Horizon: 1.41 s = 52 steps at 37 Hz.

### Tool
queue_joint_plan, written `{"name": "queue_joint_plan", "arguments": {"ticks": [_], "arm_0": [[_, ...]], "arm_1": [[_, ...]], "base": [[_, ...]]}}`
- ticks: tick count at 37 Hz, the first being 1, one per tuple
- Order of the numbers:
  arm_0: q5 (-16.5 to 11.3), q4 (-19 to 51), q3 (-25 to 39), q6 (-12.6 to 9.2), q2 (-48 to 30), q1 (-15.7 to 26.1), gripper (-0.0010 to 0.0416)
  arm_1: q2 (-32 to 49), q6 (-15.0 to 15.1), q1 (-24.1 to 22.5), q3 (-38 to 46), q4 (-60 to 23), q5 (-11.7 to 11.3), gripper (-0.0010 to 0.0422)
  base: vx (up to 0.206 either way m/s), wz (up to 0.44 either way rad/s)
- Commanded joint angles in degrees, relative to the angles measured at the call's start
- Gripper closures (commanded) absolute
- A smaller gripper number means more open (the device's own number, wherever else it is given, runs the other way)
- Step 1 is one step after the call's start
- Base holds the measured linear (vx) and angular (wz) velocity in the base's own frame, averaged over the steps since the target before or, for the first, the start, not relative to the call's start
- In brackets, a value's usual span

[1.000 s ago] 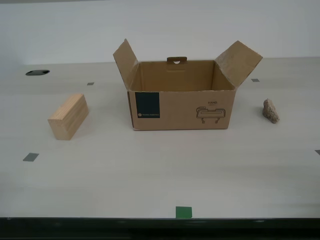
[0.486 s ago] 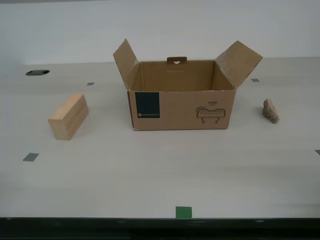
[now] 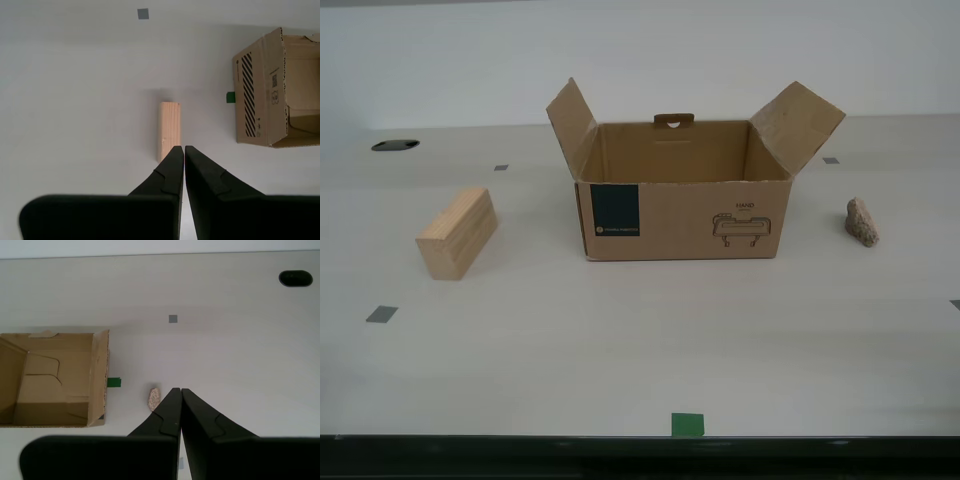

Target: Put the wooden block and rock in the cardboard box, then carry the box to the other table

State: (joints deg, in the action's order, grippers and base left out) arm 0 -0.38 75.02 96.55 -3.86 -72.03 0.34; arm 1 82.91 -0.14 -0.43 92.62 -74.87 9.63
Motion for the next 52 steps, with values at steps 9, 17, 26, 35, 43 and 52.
{"name": "queue_joint_plan", "arguments": {"ticks": [9, 17, 26, 35, 43, 52], "arm_0": [[0.0, 0.0, 0.0, -0.2, 0.0, 0.0, 0.0406], [0.0, -0.2, 0.0, -0.2, -0.1, 0.0, 0.0406], [0.0, -1.2, -0.2, -0.2, -0.1, 0.1, 0.0406], [0.0, -0.7, -2.1, -0.2, -0.1, 0.1, 0.0403], [0.0, -0.6, -2.8, -0.2, -0.1, 0.1, 0.0403], [0.0, -0.6, -2.8, -0.2, -0.1, 0.1, 0.0402]], "arm_1": [[0.0, 0.2, 0.0, 0.1, 0.1, 0.3, 0.0412], [0.0, -0.6, 0.0, 0.1, 0.9, 0.3, 0.0412], [0.0, -1.3, 0.0, 0.1, 0.7, 0.3, 0.0411], [-0.1, -1.3, 0.0, 0.1, 0.5, 0.3, 0.0349], [-0.1, -1.3, 0.0, 0.1, 0.6, 0.3, 0.0258], [-0.1, -2.0, 0.0, 0.1, 0.6, 0.3, 0.0141]], "base": [[0.0, 0.0], [0.0, 0.0], [0.0, 0.0], [0.0, 0.0], [0.0, 0.0], [0.0, 0.0]]}}
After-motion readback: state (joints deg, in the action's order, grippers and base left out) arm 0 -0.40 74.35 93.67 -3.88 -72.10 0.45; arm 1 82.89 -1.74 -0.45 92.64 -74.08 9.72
